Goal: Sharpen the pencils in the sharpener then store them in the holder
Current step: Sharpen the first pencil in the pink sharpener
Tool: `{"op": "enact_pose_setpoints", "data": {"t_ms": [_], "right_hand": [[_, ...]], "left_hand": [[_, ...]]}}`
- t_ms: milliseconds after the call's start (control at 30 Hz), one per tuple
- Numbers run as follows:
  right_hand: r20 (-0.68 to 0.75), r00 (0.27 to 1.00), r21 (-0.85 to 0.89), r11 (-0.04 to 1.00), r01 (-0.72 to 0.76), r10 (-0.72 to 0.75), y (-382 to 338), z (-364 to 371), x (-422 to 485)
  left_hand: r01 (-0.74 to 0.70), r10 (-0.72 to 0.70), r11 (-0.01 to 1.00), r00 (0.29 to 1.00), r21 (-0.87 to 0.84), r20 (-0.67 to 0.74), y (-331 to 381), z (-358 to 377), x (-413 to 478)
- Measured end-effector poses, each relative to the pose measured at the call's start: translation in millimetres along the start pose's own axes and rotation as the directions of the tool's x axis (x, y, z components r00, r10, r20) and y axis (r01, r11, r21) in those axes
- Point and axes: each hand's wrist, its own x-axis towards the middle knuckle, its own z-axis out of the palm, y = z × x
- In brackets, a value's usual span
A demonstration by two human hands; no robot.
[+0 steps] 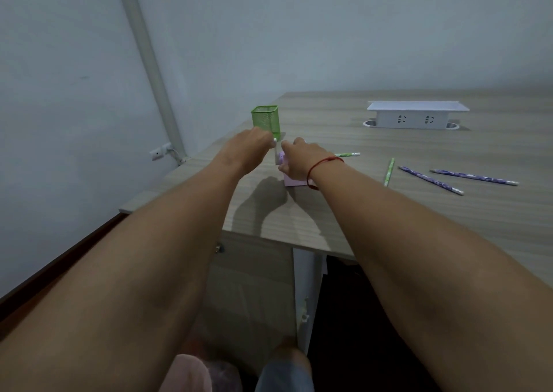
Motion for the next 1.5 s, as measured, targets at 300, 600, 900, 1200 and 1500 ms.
{"op": "enact_pose_setpoints", "data": {"t_ms": [300,600,900,1200,1500], "right_hand": [[0.002,1.000,-0.029,0.999,0.014,-0.014,-3,-5,0],[-0.004,1.000,-0.021,0.999,0.031,-0.031,-3,-4,-2],[-0.033,0.998,0.002,0.998,0.055,-0.055,1,3,2],[-0.073,0.995,0.025,0.997,0.074,-0.072,3,8,8],[-0.026,1.000,0.039,0.999,0.012,-0.011,0,2,10]], "left_hand": [[0.014,-0.013,1.000,0.999,-0.021,0.049,21,0,-30],[0.115,-0.093,0.988,0.977,-0.108,0.192,22,17,-35],[0.177,-0.150,0.982,0.943,-0.067,0.296,18,49,-26],[0.042,-0.039,0.999,0.953,-0.004,0.302,-7,51,3],[-0.115,0.112,0.992,0.993,0.061,0.049,-22,24,23]]}}
